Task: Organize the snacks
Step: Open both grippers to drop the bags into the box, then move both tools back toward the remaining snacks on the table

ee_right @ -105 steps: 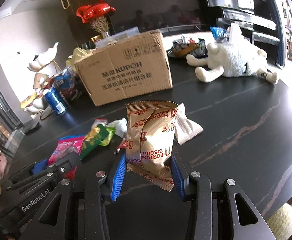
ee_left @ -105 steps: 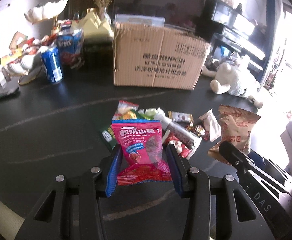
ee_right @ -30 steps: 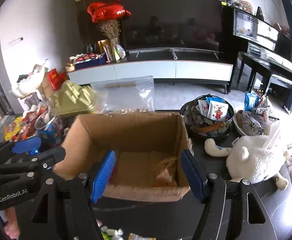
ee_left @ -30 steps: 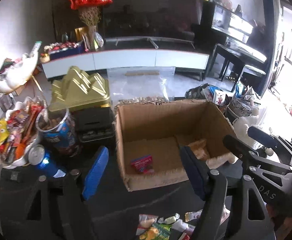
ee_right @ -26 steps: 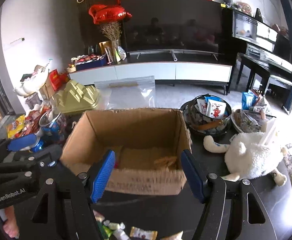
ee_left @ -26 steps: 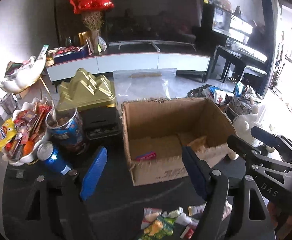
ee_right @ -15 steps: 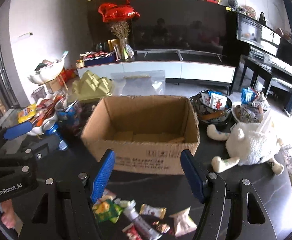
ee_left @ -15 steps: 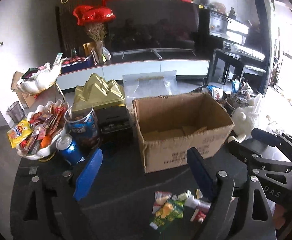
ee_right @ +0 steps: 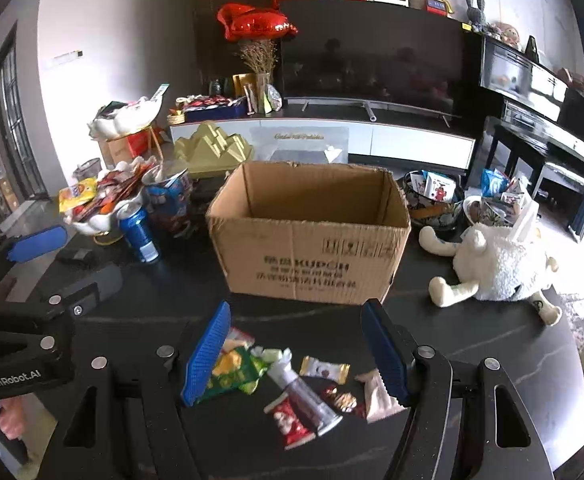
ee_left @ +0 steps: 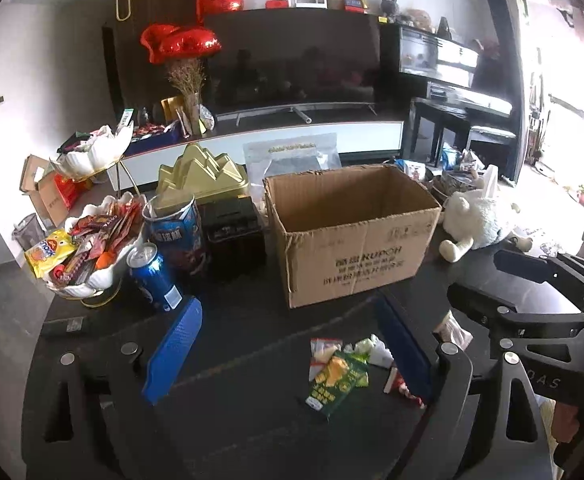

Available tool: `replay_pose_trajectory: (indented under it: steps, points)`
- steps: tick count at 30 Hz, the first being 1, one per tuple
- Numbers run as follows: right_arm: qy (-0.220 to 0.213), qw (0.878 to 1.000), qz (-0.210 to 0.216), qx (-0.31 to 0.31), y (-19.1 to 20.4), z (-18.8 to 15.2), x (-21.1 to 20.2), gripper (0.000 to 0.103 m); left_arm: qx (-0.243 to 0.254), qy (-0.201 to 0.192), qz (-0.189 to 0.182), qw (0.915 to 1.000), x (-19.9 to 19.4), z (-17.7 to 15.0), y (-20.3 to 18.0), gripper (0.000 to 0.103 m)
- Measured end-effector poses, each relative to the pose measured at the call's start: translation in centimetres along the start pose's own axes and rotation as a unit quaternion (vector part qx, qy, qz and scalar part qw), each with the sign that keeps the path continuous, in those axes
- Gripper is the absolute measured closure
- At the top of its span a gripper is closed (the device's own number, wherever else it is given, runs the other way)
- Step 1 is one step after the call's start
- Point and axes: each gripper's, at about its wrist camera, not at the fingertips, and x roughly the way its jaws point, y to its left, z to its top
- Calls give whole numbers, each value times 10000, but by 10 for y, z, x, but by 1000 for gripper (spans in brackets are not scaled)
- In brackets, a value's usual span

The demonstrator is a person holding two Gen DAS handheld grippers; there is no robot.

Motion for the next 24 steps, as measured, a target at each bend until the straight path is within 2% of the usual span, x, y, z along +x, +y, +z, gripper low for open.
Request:
replay_pose_trajectory:
  steps: [11, 24]
  points:
    - [-184, 9997, 29, -150, 14, -37, -14, 34, 201, -93, -133, 9997, -13, -40, -6, 10]
    - [383, 9990, 57, -222, 18, -79, 11, 34, 372, 335, -289, 9983, 10, -84, -12, 10]
